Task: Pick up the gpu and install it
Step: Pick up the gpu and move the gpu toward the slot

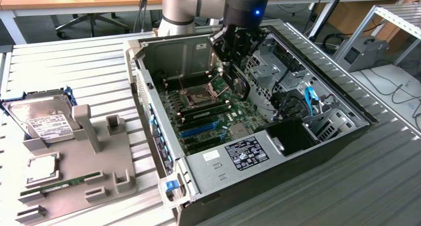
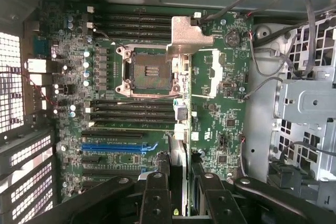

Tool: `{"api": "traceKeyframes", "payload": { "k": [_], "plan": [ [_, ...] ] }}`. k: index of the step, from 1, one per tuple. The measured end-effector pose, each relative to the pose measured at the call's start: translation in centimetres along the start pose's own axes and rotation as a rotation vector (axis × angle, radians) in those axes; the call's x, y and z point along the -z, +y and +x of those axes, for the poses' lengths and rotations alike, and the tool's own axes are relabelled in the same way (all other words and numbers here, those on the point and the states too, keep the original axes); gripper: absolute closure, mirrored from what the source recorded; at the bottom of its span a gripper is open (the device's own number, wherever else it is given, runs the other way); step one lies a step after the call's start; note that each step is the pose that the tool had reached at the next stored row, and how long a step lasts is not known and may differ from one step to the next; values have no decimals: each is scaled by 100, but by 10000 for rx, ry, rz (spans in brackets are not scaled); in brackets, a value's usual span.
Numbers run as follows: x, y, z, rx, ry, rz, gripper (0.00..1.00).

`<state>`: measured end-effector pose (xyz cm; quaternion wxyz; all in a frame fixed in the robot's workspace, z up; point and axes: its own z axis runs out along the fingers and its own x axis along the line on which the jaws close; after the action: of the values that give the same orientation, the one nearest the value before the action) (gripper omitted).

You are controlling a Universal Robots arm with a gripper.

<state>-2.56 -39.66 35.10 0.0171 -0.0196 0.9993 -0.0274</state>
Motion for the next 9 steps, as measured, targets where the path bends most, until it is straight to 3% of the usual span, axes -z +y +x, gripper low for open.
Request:
{"api": "traceKeyframes", "payload": {
  "k": [9],
  "plan": [
    [-72, 4, -3, 0, 0, 0, 74]
  ]
}}
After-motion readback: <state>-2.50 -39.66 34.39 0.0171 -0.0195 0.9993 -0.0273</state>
